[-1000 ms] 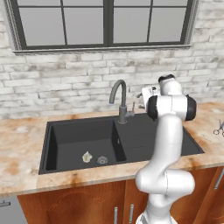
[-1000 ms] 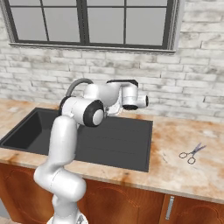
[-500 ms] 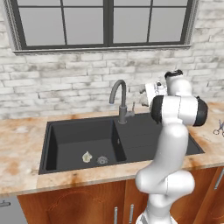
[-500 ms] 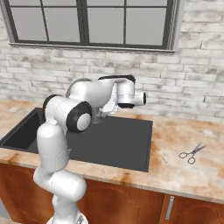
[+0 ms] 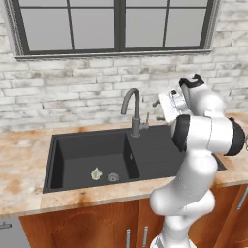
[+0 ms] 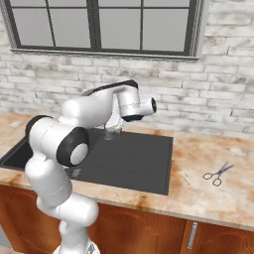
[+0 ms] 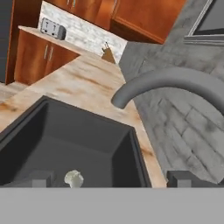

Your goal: Turn on the sink faucet. Then move the garlic from the counter to the sink. Turn off the sink. Move the vegetable from the sink to the pot next to the stove. Finally move the pot to the front right burner.

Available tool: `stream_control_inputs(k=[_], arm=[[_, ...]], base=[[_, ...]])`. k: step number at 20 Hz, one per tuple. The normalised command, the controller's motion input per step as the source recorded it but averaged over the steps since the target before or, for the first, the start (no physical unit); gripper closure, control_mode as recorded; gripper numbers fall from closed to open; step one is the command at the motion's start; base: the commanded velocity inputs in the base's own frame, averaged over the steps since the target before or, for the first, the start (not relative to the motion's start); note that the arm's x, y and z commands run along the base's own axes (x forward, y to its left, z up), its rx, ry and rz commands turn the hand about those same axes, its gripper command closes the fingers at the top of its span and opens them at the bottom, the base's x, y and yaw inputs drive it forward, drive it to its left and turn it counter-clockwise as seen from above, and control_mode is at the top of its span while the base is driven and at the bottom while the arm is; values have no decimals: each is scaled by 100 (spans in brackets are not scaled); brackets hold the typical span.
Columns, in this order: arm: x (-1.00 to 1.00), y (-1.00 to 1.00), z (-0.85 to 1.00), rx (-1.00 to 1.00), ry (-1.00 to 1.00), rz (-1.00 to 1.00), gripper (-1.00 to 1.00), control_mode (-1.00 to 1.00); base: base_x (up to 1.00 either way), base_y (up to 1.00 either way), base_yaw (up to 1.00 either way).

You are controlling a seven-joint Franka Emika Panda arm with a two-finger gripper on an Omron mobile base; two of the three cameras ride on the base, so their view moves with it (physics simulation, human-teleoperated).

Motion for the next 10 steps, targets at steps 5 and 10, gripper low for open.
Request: stream_control_inputs(k=[5, 10], arm=[[-55, 21, 0, -1, 19, -6, -100, -100], [-12, 44, 0, -1, 27, -23, -100, -100]], base=[[0, 0, 0], [0, 0, 0]])
